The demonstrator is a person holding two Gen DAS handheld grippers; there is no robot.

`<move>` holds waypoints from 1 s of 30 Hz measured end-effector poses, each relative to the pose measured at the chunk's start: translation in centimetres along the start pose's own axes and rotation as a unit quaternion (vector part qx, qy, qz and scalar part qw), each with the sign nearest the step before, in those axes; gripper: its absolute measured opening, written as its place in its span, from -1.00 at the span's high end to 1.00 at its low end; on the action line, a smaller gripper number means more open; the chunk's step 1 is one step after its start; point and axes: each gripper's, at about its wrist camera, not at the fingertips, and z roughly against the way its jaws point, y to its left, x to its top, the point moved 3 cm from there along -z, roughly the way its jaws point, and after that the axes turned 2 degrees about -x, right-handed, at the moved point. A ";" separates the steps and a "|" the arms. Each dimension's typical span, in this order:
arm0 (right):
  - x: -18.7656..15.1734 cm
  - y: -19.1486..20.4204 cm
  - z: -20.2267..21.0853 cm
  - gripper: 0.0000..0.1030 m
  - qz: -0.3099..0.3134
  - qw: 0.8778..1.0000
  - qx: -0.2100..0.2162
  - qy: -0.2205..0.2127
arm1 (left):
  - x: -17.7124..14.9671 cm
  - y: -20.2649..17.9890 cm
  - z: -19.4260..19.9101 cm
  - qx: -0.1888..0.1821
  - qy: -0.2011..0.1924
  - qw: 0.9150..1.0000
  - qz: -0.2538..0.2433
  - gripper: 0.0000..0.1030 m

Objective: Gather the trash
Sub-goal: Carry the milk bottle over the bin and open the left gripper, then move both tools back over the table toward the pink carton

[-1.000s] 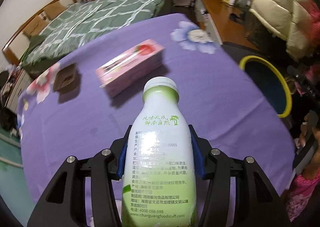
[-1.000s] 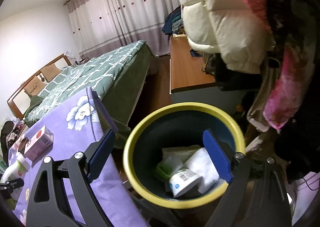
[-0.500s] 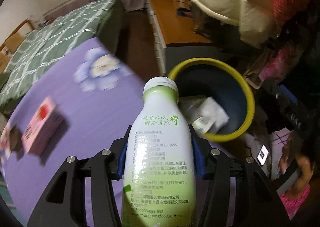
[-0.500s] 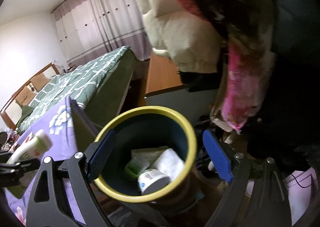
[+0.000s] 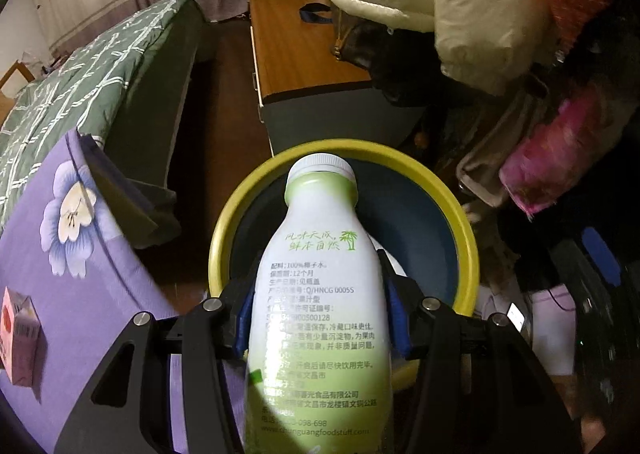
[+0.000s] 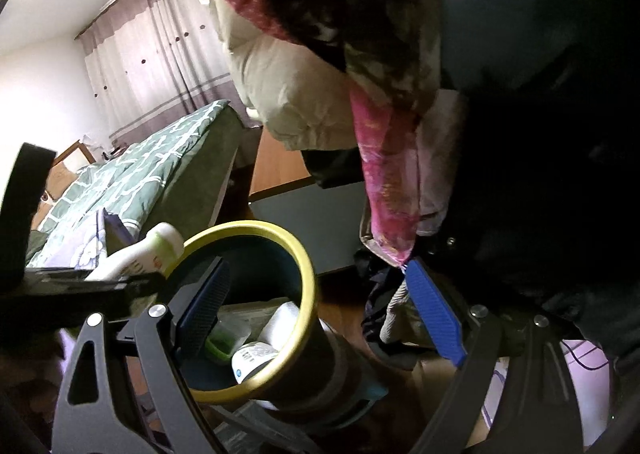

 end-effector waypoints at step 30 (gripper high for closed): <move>-3.1 18.1 2.3 -0.65 0.133 0.985 0.110 0.029 | -28.2 31.3 26.3 0.216 -0.237 0.907 0.274 -0.82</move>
